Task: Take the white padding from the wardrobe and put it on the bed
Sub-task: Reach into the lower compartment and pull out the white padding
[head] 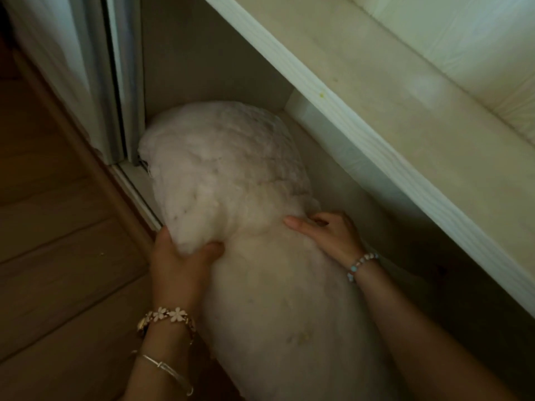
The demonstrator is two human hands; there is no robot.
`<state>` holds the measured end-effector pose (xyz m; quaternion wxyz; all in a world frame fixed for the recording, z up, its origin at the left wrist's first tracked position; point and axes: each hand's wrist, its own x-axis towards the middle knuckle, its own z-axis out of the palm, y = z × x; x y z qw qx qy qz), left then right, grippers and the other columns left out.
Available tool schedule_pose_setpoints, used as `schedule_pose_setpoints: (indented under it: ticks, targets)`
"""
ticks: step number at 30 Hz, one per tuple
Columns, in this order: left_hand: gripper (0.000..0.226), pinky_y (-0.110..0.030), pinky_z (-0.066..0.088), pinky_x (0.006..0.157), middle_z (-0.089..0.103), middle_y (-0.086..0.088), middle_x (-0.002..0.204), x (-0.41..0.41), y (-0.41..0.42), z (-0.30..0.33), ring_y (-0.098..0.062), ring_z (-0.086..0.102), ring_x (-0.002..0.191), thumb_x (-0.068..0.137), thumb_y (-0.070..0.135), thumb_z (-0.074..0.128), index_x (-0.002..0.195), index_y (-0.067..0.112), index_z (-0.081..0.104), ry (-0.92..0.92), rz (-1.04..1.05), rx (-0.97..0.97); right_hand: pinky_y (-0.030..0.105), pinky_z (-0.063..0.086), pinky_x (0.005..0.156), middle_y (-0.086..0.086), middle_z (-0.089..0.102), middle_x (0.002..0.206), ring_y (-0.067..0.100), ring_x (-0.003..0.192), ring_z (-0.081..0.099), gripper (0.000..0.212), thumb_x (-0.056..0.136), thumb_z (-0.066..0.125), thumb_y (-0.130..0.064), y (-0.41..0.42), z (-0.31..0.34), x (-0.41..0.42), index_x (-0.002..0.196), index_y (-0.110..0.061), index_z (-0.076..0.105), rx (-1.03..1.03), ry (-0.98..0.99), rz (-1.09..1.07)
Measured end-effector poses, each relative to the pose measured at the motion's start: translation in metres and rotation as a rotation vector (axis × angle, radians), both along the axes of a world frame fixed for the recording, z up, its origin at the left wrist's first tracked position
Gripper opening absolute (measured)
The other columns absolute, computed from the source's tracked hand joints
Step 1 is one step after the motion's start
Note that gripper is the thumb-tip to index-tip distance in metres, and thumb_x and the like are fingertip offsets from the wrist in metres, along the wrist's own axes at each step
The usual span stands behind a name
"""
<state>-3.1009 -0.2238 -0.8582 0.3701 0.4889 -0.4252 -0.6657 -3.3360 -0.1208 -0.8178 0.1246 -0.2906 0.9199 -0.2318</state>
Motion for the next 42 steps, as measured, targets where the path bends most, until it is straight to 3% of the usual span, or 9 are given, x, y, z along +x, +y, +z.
schedule_pose_setpoints:
  ticks: [4, 7, 12, 22, 27, 29, 35, 38, 42]
  targets:
    - [0.057, -0.035, 0.057, 0.075, 0.074, -0.002, 0.102, 0.012, -0.007, 0.001, -0.015, 0.070, 0.083, 0.069, -0.011, 0.078, 0.121, 0.011, 0.067, 0.004, 0.014, -0.030, 0.027, 0.050, 0.078, -0.016, 0.070, 0.094, 0.006, 0.090, 0.065, 0.086, 0.035, 0.067, -0.094, -0.004, 0.002, -0.010, 0.094, -0.031, 0.068, 0.050, -0.125, -0.049]
    - [0.055, -0.033, 0.056, 0.076, 0.073, 0.003, 0.099, 0.013, -0.003, -0.003, -0.009, 0.067, 0.082, 0.069, -0.009, 0.079, 0.119, 0.013, 0.067, -0.023, 0.035, -0.045, 0.020, 0.040, 0.091, -0.013, 0.059, 0.125, 0.007, 0.109, 0.057, 0.124, 0.033, 0.076, -0.087, -0.008, -0.004, -0.007, 0.138, -0.026, 0.046, 0.094, -0.273, -0.025]
    - [0.069, -0.031, 0.054, 0.080, 0.074, -0.003, 0.108, 0.011, -0.002, -0.006, -0.017, 0.070, 0.095, 0.057, 0.013, 0.089, 0.123, 0.012, 0.067, -0.042, 0.002, 0.020, 0.025, 0.035, 0.110, -0.005, 0.054, 0.147, 0.013, 0.133, 0.050, 0.108, 0.053, 0.068, -0.086, -0.014, -0.015, -0.003, 0.141, -0.027, 0.053, 0.162, -0.269, 0.078]
    - [0.083, -0.042, 0.061, 0.085, 0.073, -0.004, 0.122, 0.012, 0.002, 0.008, -0.022, 0.072, 0.107, 0.057, 0.012, 0.093, 0.133, 0.018, 0.060, 0.123, -0.155, 0.067, 0.038, 0.044, 0.109, 0.004, 0.058, 0.140, 0.021, 0.126, 0.057, 0.107, 0.050, 0.081, -0.071, -0.020, -0.015, -0.006, 0.138, -0.019, 0.053, 0.170, -0.444, 0.070]
    - [0.115, -0.050, 0.054, 0.098, 0.066, -0.002, 0.133, 0.001, 0.009, 0.022, -0.022, 0.067, 0.116, 0.039, 0.036, 0.098, 0.142, 0.019, 0.048, 0.163, -0.138, 0.088, 0.019, 0.045, 0.089, -0.013, 0.061, 0.127, 0.001, 0.103, 0.063, 0.088, 0.047, 0.087, -0.068, -0.014, -0.018, -0.003, 0.123, -0.030, 0.063, 0.039, -0.389, -0.037]
    - [0.110, -0.049, 0.056, 0.095, 0.067, -0.003, 0.130, -0.001, 0.011, 0.024, -0.021, 0.068, 0.113, 0.042, 0.030, 0.098, 0.140, 0.017, 0.049, 0.137, -0.121, 0.061, 0.016, 0.047, 0.078, -0.009, 0.069, 0.125, -0.004, 0.095, 0.066, 0.067, 0.048, 0.092, -0.055, -0.014, -0.014, 0.003, 0.106, -0.035, 0.068, -0.044, -0.376, -0.074]
    - [0.085, -0.037, 0.061, 0.085, 0.070, -0.008, 0.123, 0.004, 0.002, 0.036, -0.021, 0.071, 0.104, 0.058, 0.003, 0.092, 0.134, 0.010, 0.054, 0.073, -0.110, -0.055, 0.033, 0.051, 0.083, 0.012, 0.067, 0.124, 0.032, 0.111, 0.064, 0.078, 0.058, 0.083, -0.049, -0.023, 0.017, 0.046, 0.122, -0.015, 0.055, -0.049, -0.081, -0.069]
    - [0.082, -0.016, 0.058, 0.071, 0.070, -0.002, 0.122, 0.016, -0.010, 0.050, -0.004, 0.070, 0.098, 0.061, -0.002, 0.089, 0.134, 0.013, 0.055, 0.081, -0.094, -0.126, 0.037, 0.053, 0.080, 0.017, 0.069, 0.118, 0.037, 0.105, 0.065, 0.069, 0.063, 0.082, -0.042, -0.030, 0.044, 0.066, 0.119, -0.014, 0.054, -0.072, 0.041, -0.073]
    - [0.077, -0.020, 0.059, 0.077, 0.070, -0.002, 0.122, 0.028, -0.024, 0.071, -0.006, 0.070, 0.099, 0.064, -0.002, 0.087, 0.133, 0.015, 0.057, 0.063, -0.098, -0.179, 0.032, 0.049, 0.073, 0.014, 0.071, 0.109, 0.035, 0.098, 0.067, 0.064, 0.062, 0.081, -0.041, -0.037, 0.077, 0.087, 0.115, -0.017, 0.057, -0.184, 0.088, -0.109]
